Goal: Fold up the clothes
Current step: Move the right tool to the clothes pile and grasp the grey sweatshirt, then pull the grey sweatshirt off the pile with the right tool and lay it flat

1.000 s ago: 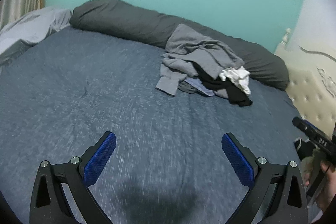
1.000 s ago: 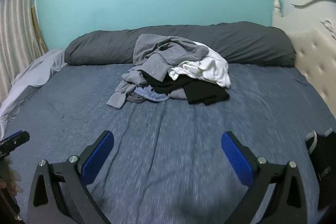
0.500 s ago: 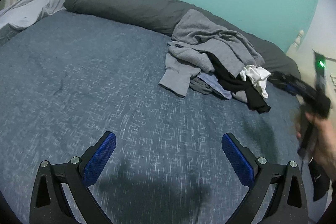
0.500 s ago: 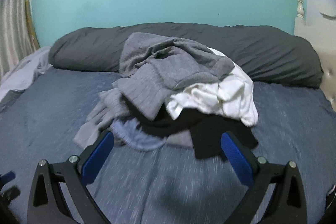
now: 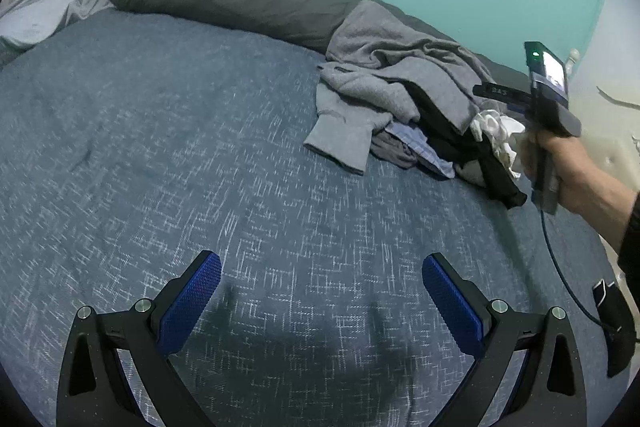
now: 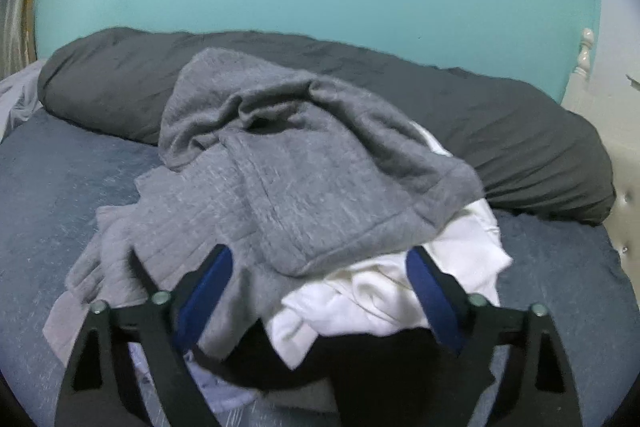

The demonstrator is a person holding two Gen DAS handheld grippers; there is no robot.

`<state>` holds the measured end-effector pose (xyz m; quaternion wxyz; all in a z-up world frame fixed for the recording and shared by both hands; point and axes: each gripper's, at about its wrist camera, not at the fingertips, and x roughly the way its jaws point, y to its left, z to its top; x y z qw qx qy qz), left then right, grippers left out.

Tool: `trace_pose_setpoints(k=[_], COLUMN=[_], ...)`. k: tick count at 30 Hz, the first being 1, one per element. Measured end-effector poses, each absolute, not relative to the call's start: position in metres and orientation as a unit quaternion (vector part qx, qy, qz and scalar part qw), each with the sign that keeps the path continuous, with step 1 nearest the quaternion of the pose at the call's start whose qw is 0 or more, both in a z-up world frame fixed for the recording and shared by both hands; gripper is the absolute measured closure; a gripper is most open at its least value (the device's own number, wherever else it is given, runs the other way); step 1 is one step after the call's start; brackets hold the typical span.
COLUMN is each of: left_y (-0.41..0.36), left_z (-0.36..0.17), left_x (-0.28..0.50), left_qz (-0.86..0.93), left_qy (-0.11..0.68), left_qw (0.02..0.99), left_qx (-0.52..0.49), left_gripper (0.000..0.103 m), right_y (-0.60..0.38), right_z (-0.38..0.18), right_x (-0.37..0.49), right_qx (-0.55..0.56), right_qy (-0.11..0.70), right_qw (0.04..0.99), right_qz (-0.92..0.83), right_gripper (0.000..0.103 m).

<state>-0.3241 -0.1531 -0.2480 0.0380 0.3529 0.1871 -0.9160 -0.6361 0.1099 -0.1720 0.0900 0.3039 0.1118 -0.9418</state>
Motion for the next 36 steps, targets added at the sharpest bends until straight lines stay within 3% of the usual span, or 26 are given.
trace_pose_setpoints(k=[2,3,6,8,19,28,36], left_y=[-0.153,-0.153,-0.155,-0.155,-0.146,-0.150,-0.151], left_z=[-0.249,-0.250,-0.251,-0.251,-0.230,-0.211,-0.189], left_x=[-0.324,-0.323,-0.320,-0.319,-0.272,-0.195,-0.136], left_qz=[-0.917,-0.917,-0.918,-0.920,-0.919,-0.916,-0.921], left_qy=[0.183,0.182,0.179,0.172,0.173,0.188,0.190], left_qw=[0.037,0.036,0.038,0.038,0.041,0.041,0.033], left_qx=[0.353,0.353,0.351,0.350,0.353,0.352,0.338], left_gripper=[0.000,0.000,0.000,0.000,0.000,0.000,0.000], right_y=[0.103,0.099,0.096,0.097,0.105,0.117,0.117], right_z=[-0.183,-0.187,-0.183,-0.176,-0.102,-0.051,-0.046], right_x=[-0.645,-0.648,-0.647,-0.642,-0.549,-0.410,-0.284], right_qx=[0.319,0.324,0.311,0.303,0.256,0.247,0.253], right_qy=[0.129,0.138,0.150,0.151,0.128,0.077,0.041], right_qw=[0.092,0.094,0.094,0.100,0.205,0.300,0.346], right_qz=[-0.934,-0.931,-0.934,-0.936,-0.936,-0.918,-0.903], right_gripper=[0.038,0.054,0.085,0.093,0.095,0.095,0.095])
